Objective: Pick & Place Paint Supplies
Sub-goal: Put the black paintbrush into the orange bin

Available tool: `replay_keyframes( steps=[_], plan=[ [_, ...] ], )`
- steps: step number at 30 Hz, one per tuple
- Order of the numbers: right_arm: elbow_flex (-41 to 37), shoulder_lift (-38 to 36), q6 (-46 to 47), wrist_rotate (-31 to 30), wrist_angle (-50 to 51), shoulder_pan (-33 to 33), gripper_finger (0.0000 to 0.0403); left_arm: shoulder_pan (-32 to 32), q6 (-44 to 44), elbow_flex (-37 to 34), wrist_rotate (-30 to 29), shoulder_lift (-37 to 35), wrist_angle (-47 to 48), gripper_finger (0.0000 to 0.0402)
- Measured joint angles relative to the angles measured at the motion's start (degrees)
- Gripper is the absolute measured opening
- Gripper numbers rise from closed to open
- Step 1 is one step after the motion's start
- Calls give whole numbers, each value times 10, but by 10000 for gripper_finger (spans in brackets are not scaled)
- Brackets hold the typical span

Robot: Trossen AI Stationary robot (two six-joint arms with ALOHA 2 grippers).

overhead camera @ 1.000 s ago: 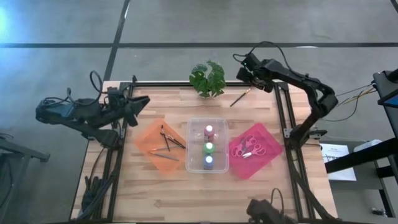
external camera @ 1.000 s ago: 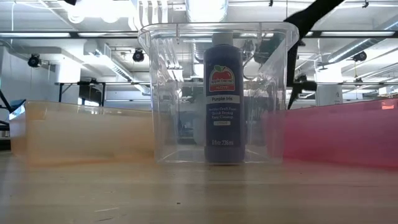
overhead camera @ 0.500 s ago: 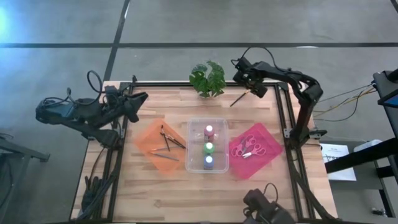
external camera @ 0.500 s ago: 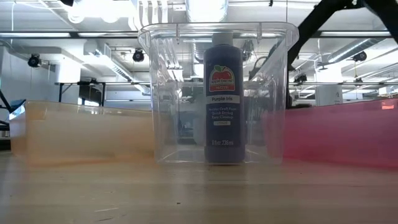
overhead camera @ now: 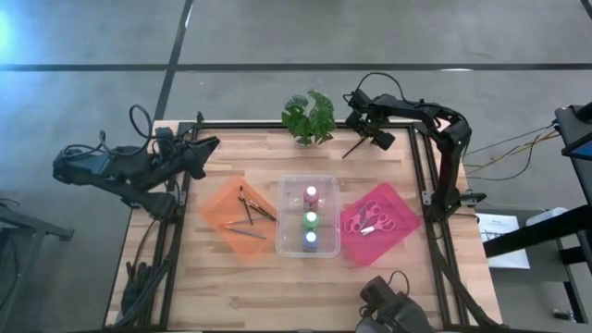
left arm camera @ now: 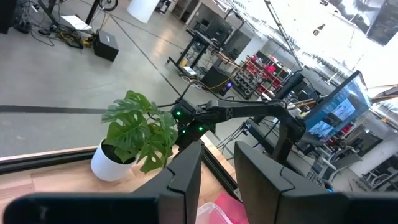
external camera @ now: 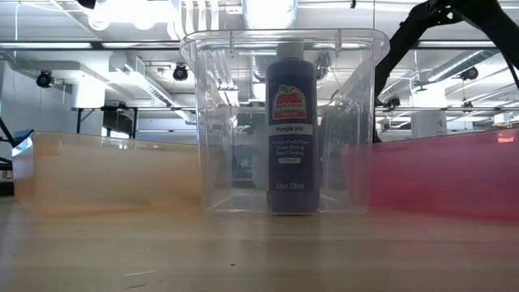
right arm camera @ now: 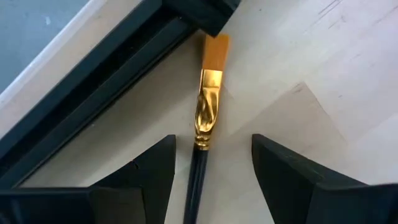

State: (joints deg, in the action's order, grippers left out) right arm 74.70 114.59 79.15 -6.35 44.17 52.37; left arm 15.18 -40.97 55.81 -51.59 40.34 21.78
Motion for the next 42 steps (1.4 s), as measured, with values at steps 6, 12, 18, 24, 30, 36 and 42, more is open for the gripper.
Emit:
replay_keyframes(
  steps=[6, 12, 18, 24, 30, 36, 42],
  plan=[
    [-1, 3, -2, 14, -1, 24, 169, 0, -10, 0, -3, 0, 0, 104],
    [-3, 3, -33, 11, -8, 34, 83, 0, -15, 0, -3, 0, 0, 104],
    [-20, 0, -34, 10, -24, 33, 19, 0, -26, 0, -5, 0, 0, 104],
    [-56, -33, -22, -2, -46, 17, 23, 0, -26, 0, -1, 0, 0, 104],
    [-129, -102, 26, 0, -69, -3, 23, 0, -26, 0, 2, 0, 0, 104],
    [-231, -201, 79, 4, -121, -44, 21, 0, -26, 0, 19, 0, 0, 104],
    [-339, -333, 165, -49, -217, -115, 7, 0, -25, 0, 37, 0, 4, 104]
  ],
)
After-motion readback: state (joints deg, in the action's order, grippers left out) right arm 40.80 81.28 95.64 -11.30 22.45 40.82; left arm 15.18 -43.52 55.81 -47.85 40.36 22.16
